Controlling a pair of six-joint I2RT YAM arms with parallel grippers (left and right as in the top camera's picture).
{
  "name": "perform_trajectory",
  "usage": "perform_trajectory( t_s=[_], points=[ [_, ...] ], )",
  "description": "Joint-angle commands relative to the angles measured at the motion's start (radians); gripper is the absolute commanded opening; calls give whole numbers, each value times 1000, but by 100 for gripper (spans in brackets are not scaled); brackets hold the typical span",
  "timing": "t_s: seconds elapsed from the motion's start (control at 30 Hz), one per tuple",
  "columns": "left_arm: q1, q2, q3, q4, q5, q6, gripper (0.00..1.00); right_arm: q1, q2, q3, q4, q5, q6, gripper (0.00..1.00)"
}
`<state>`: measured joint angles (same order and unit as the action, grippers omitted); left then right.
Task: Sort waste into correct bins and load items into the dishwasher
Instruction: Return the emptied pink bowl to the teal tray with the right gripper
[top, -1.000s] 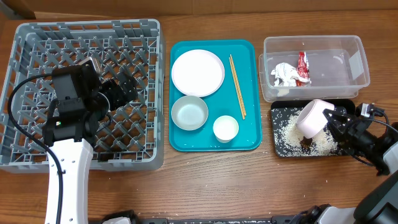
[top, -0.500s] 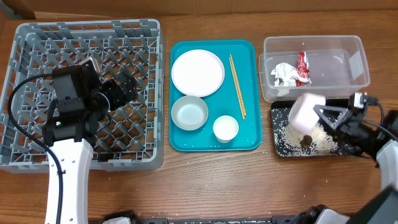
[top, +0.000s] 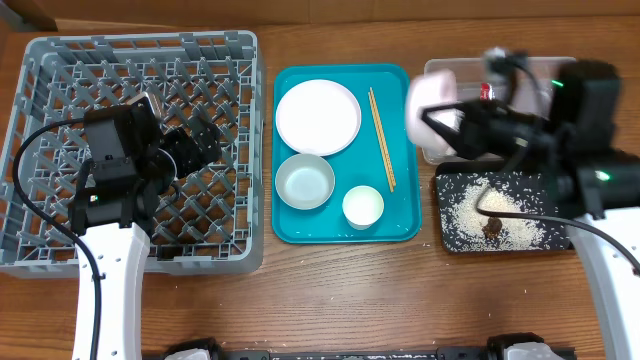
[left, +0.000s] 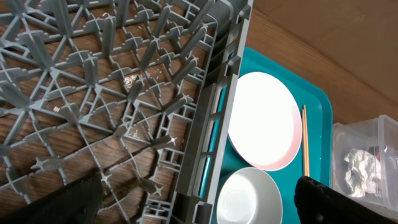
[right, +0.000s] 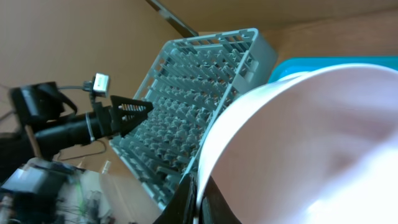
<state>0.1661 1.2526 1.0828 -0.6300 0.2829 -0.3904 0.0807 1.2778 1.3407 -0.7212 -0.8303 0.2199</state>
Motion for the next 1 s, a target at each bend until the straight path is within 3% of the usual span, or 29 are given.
perform_trajectory(
  t_s=[0.0, 0.2, 0.43, 0.83, 0.97],
  points=[
    [4, -3, 26, -2, -5, -6, 100, 172, 130, 118, -18, 341, 47, 4],
    [4, -3, 26, -1, -5, -6, 100, 334, 365, 203, -26, 553, 42, 4],
    [3, -3, 26, -2, -2, -6, 100, 392, 570, 215, 7, 616, 38, 4],
    [3, -3, 26, -2, -3, -6, 100, 437, 703, 214, -39, 650, 43, 4],
    [3, -2, 25, -2, -44, -3, 100, 443, 718, 214, -48, 650, 47, 14]
  ],
)
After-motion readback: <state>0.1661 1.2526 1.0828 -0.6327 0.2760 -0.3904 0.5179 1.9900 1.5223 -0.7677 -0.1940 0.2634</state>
